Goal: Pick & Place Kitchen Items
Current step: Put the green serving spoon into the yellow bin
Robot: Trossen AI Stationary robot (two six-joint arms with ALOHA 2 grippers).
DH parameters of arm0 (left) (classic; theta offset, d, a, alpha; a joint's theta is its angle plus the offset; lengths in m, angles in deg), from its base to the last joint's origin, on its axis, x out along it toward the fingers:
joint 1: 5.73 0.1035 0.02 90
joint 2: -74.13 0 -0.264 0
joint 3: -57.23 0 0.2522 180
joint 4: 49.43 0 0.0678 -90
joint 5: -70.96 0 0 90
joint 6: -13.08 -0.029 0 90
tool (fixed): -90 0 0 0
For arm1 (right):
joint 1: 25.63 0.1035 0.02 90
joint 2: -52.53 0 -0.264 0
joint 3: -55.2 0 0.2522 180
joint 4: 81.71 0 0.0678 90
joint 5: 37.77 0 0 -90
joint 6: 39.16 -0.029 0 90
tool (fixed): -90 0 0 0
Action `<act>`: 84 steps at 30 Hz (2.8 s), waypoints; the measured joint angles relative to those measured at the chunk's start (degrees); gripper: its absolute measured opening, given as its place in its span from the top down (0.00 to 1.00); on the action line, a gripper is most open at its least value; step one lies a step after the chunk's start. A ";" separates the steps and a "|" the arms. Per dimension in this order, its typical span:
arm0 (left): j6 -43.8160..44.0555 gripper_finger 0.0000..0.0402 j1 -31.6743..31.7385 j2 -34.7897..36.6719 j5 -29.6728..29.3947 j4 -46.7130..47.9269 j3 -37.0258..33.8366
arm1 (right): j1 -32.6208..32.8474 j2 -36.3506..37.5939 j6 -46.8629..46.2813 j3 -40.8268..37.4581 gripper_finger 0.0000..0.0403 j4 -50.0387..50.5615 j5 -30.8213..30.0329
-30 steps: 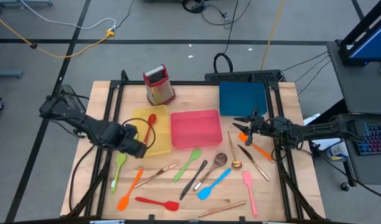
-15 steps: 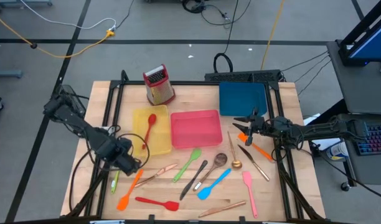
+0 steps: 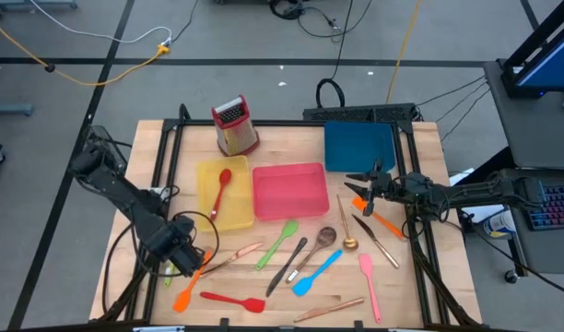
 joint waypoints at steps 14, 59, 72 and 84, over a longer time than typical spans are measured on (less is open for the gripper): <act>-2.24 0.77 -0.90 0.03 -1.52 -0.68 -1.45 | 0.00 0.00 -0.17 -0.01 0.74 0.00 0.00; 5.40 0.77 -0.81 0.03 2.46 -21.03 -20.47 | 0.00 0.01 -0.26 0.00 0.74 0.48 0.02; 5.57 0.77 -0.76 0.12 0.54 -21.36 -22.51 | 0.02 0.02 -0.26 -0.02 0.74 0.68 0.02; 5.66 0.77 -0.81 0.09 -3.25 -24.86 -22.60 | 0.01 0.01 -0.26 -0.01 0.74 0.70 0.02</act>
